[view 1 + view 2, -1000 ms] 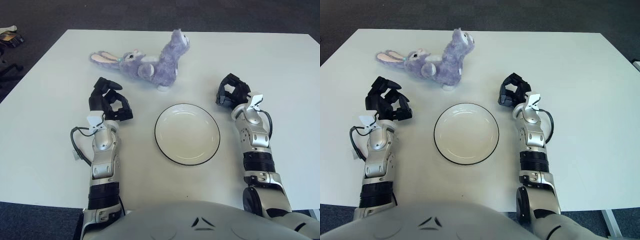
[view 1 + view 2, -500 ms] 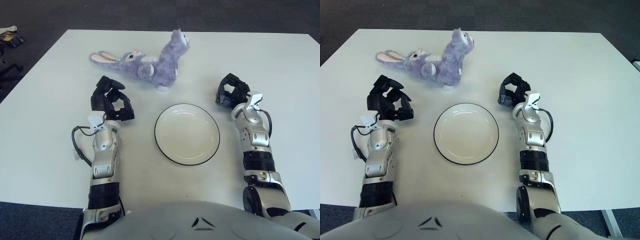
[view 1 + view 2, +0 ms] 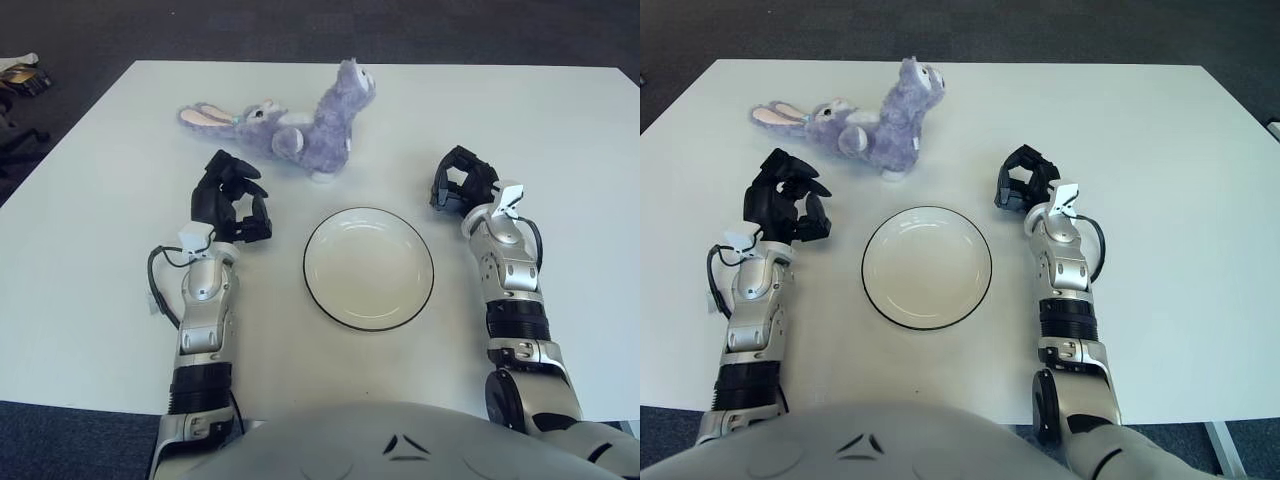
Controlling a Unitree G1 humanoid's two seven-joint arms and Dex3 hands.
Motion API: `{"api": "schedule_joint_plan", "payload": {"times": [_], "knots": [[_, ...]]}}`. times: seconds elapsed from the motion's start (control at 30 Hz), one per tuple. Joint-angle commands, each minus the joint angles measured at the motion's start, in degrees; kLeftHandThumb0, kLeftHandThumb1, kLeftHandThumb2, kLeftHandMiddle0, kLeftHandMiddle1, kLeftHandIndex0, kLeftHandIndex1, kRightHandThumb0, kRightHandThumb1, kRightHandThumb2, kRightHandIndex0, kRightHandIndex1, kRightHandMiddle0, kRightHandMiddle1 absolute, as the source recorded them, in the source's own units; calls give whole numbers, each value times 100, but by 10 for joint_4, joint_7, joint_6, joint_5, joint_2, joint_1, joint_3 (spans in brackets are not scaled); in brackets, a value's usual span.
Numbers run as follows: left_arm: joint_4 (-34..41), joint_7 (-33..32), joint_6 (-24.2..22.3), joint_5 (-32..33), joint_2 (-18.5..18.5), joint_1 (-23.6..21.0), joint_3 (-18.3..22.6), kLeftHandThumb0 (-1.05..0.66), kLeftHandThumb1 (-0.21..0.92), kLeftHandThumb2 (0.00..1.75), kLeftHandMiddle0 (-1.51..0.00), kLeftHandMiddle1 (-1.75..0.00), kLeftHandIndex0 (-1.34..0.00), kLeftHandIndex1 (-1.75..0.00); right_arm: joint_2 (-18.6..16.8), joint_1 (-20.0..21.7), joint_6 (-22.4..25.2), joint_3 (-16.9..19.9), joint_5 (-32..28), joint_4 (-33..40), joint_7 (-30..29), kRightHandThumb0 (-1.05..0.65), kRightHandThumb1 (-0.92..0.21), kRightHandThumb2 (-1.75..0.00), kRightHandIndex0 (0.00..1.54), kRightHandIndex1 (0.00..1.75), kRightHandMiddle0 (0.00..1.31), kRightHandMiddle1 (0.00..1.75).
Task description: Put the doll into the plate.
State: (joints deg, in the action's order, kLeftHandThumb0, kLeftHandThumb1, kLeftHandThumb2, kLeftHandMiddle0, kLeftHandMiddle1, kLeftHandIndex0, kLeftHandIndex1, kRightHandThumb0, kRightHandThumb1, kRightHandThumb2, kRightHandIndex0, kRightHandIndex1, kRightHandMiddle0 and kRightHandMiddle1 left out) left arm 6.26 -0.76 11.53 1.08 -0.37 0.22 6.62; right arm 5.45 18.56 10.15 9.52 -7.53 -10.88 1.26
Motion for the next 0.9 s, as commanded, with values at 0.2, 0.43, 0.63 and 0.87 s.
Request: {"api": "schedule_joint_plan", "payload": {"times": [0.2,0.43,0.63,0.87], "knots": [[-44,-14,43,-56,39,4,4,-20,60,94,-31,-142,-3,-93,7,-7,18,-1,-1,-4,7,-54,-19,-148,130,175,72,175],[-69,-47,64,-97,50,-6,6,-59,55,95,-10,-109,0,-69,8,-6,22,-1,-1,-7,7,-54,-19,-148,130,175,72,175],[-79,-65,73,-114,62,-20,8,-64,46,95,-1,-95,0,-62,8,-5,24,-1,-2,-9,8,-54,-19,-148,130,175,72,175],[-69,-109,80,-199,97,-34,6,-68,40,96,0,-68,0,-59,9,-3,23,-1,-3,-13,11,-54,-19,-148,131,175,72,175]]}}
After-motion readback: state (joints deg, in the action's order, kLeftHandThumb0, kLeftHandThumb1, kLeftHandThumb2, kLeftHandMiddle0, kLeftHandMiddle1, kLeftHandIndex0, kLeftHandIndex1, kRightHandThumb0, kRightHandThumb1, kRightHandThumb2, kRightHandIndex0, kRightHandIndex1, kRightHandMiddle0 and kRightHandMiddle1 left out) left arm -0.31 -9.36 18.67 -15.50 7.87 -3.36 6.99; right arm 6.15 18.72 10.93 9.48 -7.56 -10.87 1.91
